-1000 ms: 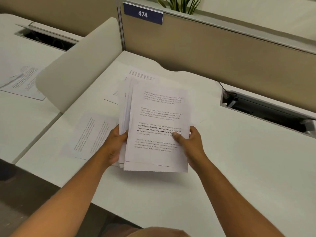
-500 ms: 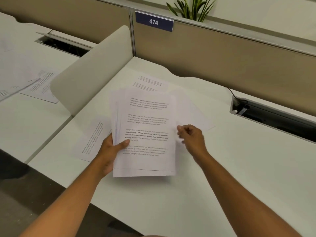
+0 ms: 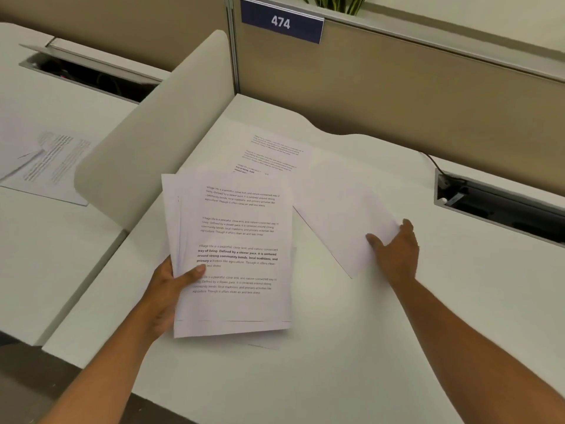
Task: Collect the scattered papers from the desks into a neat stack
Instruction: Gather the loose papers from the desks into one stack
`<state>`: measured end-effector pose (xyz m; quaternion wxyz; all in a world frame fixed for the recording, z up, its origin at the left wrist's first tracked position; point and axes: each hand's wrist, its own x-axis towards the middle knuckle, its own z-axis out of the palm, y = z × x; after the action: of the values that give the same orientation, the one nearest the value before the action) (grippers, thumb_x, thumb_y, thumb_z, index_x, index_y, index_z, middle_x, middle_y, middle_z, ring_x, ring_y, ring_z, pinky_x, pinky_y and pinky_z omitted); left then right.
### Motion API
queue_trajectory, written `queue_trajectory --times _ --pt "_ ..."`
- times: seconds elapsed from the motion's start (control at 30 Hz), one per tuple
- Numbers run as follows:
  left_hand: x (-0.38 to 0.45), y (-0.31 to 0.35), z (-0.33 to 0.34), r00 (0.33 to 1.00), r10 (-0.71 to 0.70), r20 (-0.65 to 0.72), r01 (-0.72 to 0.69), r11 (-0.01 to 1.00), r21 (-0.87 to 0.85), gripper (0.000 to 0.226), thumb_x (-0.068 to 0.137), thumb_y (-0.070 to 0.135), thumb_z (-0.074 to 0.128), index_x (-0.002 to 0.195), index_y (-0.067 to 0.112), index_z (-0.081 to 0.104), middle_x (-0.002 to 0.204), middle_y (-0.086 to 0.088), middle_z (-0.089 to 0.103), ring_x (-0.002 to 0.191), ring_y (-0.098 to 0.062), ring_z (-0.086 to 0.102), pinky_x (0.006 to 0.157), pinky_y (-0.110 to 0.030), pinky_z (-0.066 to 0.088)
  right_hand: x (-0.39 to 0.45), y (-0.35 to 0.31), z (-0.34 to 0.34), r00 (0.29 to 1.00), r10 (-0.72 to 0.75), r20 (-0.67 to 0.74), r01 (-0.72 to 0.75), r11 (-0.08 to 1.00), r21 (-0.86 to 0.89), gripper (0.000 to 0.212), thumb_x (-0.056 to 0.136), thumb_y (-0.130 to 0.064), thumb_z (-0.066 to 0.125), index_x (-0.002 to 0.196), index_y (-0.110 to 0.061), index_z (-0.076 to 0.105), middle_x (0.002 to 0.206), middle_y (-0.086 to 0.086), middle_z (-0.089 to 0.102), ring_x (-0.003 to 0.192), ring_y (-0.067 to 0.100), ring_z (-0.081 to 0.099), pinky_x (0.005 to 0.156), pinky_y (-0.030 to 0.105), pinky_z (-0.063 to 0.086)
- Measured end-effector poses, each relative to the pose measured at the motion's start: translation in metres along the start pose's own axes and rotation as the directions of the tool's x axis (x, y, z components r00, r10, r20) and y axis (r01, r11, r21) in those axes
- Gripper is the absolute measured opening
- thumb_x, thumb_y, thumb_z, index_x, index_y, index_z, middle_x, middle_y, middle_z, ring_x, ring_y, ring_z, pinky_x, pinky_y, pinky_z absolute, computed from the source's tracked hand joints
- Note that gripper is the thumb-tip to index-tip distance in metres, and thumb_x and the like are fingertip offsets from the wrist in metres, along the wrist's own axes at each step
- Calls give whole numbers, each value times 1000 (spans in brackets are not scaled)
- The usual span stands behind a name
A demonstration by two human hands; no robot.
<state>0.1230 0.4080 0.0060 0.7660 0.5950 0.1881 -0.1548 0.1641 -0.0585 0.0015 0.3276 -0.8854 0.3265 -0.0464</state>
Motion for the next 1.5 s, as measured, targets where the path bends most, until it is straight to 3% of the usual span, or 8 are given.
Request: queue_trajectory --times 0.23,0.47,0.63,0.87,1.03,1.17,1.27,1.5 --pt "30 9 -26 998 -43 52 43 999 -10 61 85 17 88 143 21 71 136 -10 82 117 -34 82 84 -44 71 4 -39 -8 966 180 -187 -102 926 363 33 85 -18 82 112 -6 68 97 10 65 87 25 60 84 37 54" --pt "36 16 -44 998 -53 39 55 997 -45 48 84 14 87 131 24 79 131 -11 84 112 -35 84 79 -43 72 -12 -156 -21 732 -397 -554 601 760 249 22 80 4 65 97 -8 73 106 -1 73 99 18 70 90 24 55" --pt "32 21 -54 998 -39 45 42 996 -80 48 84 16 88 130 25 81 135 -11 83 116 -34 83 84 -43 71 -45 -177 41 633 -755 -173 757 650 -65 45 85 10 67 129 2 72 143 16 67 134 33 64 118 48 45" --pt "18 19 -63 998 -42 37 45 994 -101 47 83 16 93 128 28 83 134 -11 83 116 -34 83 84 -43 71 -65 -144 112 596 -664 451 788 592 -168 46 98 -2 58 142 -10 64 155 7 58 149 32 47 128 52 22" --pt "13 12 -69 997 -69 37 72 993 -94 75 62 37 107 131 26 81 134 -12 83 118 -38 81 83 -45 70 -69 -141 110 556 -705 440 821 548 -159 46 99 -37 53 124 -4 74 138 14 69 128 37 62 106 55 47" --pt "14 8 -69 996 -81 29 83 993 -88 73 62 37 106 130 26 81 133 -13 83 117 -38 82 83 -47 71 -52 -151 104 739 -622 259 655 754 -57 36 102 -34 57 109 -6 76 114 11 75 112 33 65 101 42 47" --pt "15 6 -67 996 -85 33 88 992 -91 56 76 21 98 129 25 81 133 -14 83 114 -38 83 82 -47 71 -21 -170 102 960 -240 143 252 965 -75 49 94 -22 74 137 -1 61 145 18 54 138 39 48 111 35 37" --pt "16 3 -62 999 -53 10 54 992 -110 54 82 14 82 136 17 75 130 -15 84 110 -36 84 79 -43 71 27 -187 94 959 153 237 -160 987 7 84 72 -16 95 140 0 48 142 18 59 132 37 60 105 43 54"
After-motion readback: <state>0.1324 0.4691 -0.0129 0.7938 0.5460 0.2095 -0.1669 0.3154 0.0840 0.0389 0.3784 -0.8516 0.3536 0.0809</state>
